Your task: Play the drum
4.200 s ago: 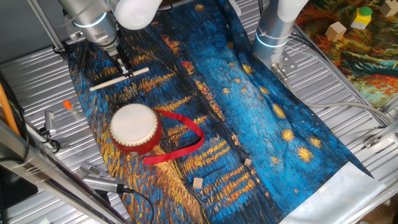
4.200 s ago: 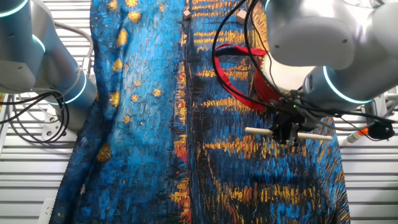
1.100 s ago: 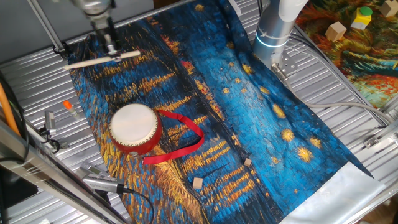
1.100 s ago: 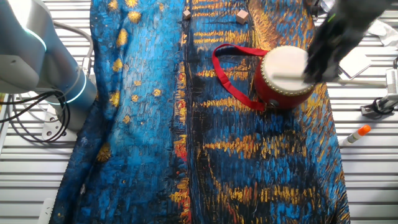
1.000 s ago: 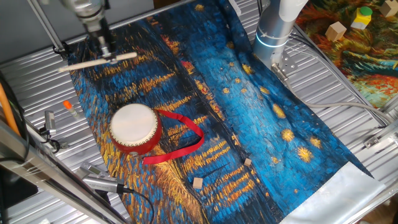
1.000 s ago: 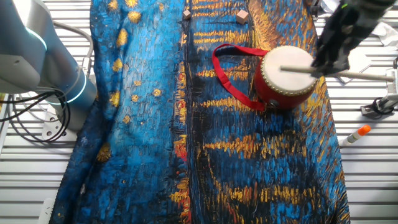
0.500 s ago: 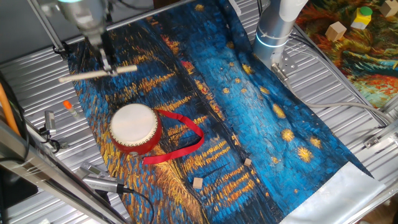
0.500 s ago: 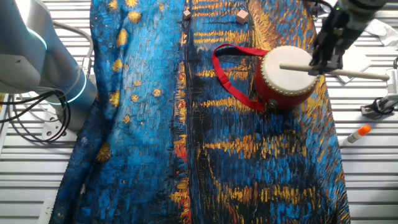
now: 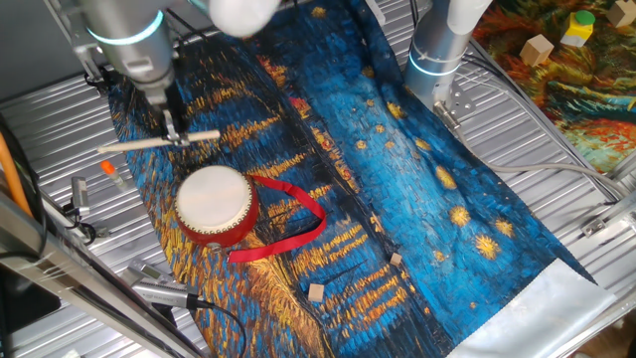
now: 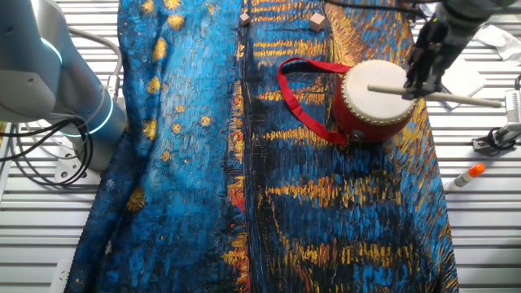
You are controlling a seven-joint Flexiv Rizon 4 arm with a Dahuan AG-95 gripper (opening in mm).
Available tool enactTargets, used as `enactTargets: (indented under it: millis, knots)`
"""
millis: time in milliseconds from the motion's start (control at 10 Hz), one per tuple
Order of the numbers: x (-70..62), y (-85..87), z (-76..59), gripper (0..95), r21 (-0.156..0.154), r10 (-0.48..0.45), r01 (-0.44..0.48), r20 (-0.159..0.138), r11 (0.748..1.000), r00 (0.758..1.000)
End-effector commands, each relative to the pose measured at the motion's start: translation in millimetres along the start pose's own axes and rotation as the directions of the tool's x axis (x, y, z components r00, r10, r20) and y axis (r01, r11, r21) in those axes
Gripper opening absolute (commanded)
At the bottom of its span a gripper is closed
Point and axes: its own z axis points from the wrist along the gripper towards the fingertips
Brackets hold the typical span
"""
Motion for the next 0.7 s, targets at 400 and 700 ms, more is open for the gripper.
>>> enactTargets:
  millis: [400,700]
  knots:
    - [2.9,19.2,12.0,0.0,-0.023,-0.011,0.011,0.000,1.000,1.000]
    - [2.8,19.2,12.3,0.0,-0.017,-0.002,0.002,-0.003,1.000,1.000]
